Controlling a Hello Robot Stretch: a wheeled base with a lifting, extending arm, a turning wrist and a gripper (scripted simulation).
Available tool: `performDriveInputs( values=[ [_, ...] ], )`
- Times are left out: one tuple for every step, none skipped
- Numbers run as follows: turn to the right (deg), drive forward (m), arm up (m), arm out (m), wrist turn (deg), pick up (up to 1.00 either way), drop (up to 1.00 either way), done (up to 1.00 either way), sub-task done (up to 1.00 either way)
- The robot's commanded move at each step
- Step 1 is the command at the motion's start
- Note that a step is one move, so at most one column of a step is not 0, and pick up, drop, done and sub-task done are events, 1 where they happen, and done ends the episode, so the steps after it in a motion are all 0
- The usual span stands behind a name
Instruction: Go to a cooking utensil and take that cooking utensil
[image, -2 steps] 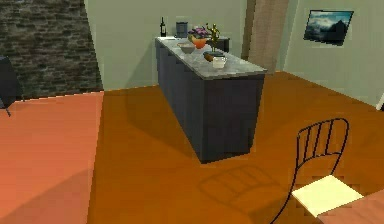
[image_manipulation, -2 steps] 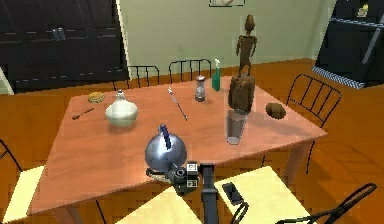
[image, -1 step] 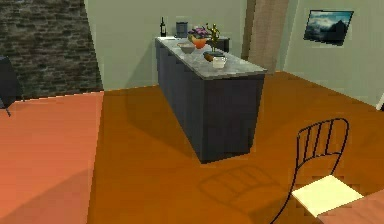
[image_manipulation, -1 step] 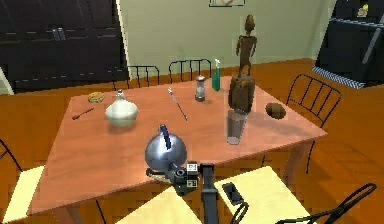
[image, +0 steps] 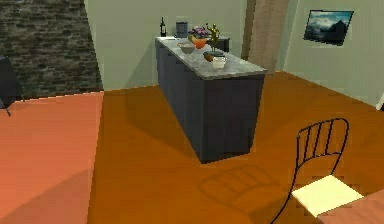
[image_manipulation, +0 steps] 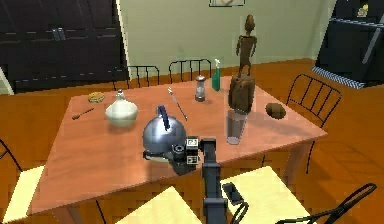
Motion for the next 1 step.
performDriveInputs(
  values=[
    [0.0,0.0,0.0,0.0,0.0,0.0,0.0,1.0,0.0]
  ],
)
